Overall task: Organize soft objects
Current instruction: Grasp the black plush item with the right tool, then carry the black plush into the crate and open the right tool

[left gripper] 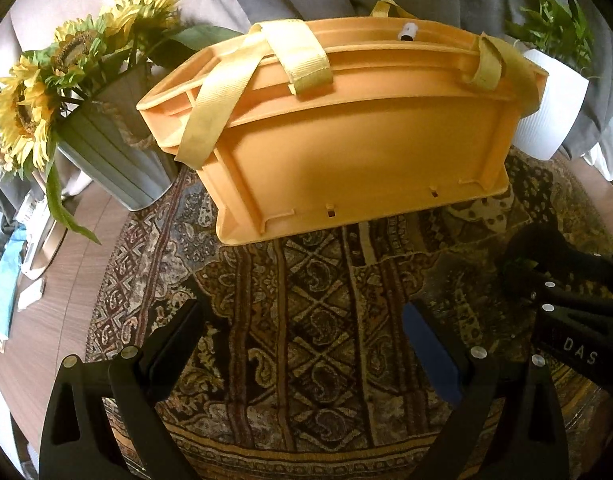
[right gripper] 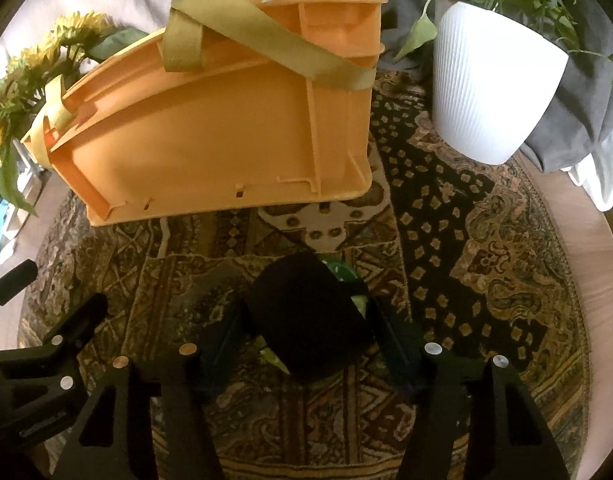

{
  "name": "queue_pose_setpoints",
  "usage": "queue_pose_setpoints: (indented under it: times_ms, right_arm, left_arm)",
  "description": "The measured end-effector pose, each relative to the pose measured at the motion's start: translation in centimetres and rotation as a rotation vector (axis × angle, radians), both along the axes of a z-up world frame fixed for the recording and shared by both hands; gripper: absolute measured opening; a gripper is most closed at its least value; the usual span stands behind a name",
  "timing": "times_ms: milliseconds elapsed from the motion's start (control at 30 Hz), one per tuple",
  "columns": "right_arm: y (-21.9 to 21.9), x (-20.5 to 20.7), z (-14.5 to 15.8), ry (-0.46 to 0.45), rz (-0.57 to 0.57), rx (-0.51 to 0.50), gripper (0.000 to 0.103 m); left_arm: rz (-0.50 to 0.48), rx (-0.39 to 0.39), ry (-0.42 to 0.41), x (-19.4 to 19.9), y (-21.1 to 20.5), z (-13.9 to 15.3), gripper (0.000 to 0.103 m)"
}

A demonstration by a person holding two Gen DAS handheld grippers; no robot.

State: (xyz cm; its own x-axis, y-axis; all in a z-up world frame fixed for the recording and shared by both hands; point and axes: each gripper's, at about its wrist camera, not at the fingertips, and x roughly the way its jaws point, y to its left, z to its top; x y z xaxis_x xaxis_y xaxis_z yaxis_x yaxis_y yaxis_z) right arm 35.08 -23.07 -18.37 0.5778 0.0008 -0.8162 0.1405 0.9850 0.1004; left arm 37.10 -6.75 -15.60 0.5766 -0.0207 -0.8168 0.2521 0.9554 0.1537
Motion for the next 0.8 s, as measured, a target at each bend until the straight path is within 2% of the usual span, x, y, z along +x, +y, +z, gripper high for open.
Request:
queue_pose_setpoints:
  times_ms: [300, 800]
  right_arm:
    - [0.3, -0.6, 1.0, -0.024, 0.011, -0.013, 0.062]
    - [1.8, -2.1, 6.3, -0.158, 0.04, -0.04, 0.062]
  left_arm:
    - [0.0, 0.001, -0.025, -0.3, 0.0, 0.6, 0.1]
    - [0.029, -0.032, -0.116, -1.2, 1.3, 4.0, 0.1]
